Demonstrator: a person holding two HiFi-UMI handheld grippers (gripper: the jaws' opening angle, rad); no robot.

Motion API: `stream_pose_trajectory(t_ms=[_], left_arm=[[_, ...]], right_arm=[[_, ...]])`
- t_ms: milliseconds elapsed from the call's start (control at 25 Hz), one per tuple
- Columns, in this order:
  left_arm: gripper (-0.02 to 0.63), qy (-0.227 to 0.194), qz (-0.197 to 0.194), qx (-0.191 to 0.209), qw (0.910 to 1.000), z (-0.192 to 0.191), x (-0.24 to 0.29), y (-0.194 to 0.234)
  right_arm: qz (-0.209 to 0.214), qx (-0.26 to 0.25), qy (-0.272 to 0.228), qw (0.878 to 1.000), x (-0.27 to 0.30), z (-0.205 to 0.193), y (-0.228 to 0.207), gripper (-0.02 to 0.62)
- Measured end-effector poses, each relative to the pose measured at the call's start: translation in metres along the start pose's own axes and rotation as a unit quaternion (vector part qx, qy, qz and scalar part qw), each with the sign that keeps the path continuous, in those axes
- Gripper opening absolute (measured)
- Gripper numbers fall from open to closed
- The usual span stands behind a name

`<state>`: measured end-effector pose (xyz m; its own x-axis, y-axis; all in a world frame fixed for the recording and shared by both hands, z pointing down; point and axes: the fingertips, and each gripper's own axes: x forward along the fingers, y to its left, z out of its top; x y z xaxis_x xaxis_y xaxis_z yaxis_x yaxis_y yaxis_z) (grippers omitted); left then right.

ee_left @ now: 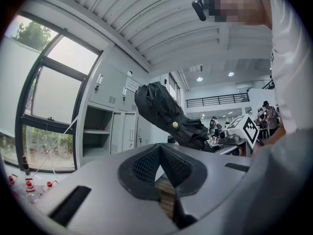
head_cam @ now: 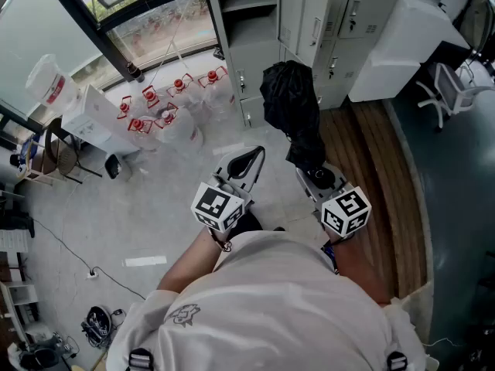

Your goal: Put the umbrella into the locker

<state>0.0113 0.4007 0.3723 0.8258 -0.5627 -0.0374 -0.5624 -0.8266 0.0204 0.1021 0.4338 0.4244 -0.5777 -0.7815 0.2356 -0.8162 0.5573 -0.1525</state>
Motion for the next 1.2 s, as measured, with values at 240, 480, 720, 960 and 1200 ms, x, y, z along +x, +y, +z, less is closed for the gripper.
stream_pose_trajectory(t_ms=[240,480,720,960,1200], left_arm=[[0.011,0.001,-0.003,-0.001,1.0,0.0,-0.001,0.001],[0.011,0.001,-0.003,-0.001,1.0,-0.003,-0.001,0.006],[0.011,0.001,0.001,0.004,1.0,-0.005,0.0,0.017],[0.011,0.009,0.003,0.009,0.9999,-0.012,0.008,0.038],[0.011,0.015,0.012,0.003,0.9998,-0.002,0.015,0.089]], right_arm=[[-0.004,0.002,-0.001,1.0,0.001,0.002,0.0,0.107],[-0.004,0.009,-0.002,1.0,0.006,-0.001,-0.002,0.108],[-0.002,0.008,-0.005,1.0,0.014,-0.002,-0.006,0.109],[0.002,0.008,-0.005,1.0,0.037,-0.003,-0.017,0.109],[0.006,0.015,0.005,1.0,0.084,0.017,-0.027,0.109]])
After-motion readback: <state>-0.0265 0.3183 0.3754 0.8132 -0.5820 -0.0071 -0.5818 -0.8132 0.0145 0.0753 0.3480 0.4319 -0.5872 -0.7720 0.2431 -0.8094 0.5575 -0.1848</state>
